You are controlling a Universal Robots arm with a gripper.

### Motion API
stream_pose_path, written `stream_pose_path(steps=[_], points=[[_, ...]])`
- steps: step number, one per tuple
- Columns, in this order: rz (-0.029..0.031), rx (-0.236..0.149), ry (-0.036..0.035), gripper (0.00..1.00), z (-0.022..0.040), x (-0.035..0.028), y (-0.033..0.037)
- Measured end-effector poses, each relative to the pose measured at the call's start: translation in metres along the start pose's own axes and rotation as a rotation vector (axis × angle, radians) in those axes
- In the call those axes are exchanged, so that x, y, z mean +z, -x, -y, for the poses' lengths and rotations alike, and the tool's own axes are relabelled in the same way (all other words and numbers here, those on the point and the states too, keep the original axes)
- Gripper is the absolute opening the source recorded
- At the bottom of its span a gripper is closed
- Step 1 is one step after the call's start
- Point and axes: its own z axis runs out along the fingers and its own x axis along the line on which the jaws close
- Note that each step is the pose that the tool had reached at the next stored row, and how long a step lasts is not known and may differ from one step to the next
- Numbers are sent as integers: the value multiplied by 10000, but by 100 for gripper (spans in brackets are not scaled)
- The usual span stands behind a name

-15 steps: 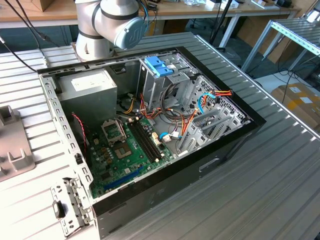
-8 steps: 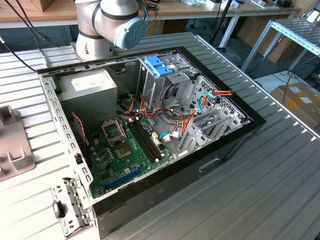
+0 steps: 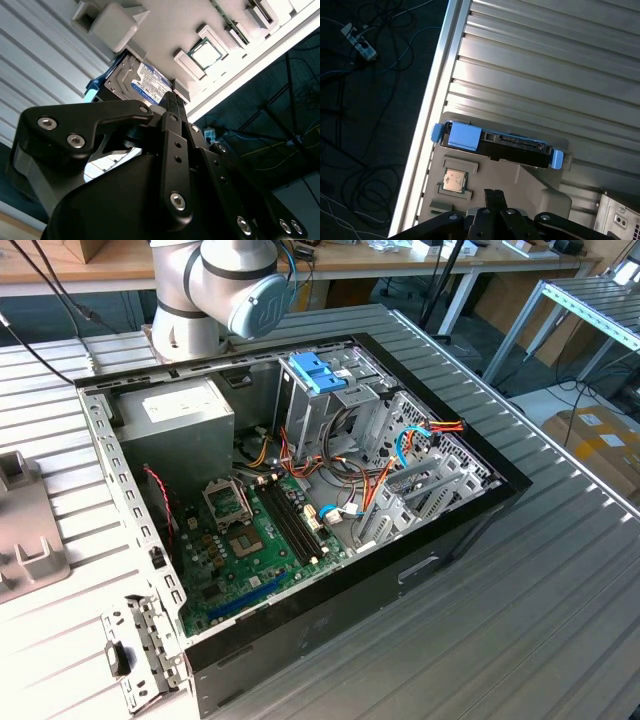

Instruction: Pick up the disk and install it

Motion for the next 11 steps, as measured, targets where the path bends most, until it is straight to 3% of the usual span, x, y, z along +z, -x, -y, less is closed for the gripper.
stream_pose_path(steps=[11], points=[[3,-595,16,11,0,0,0]])
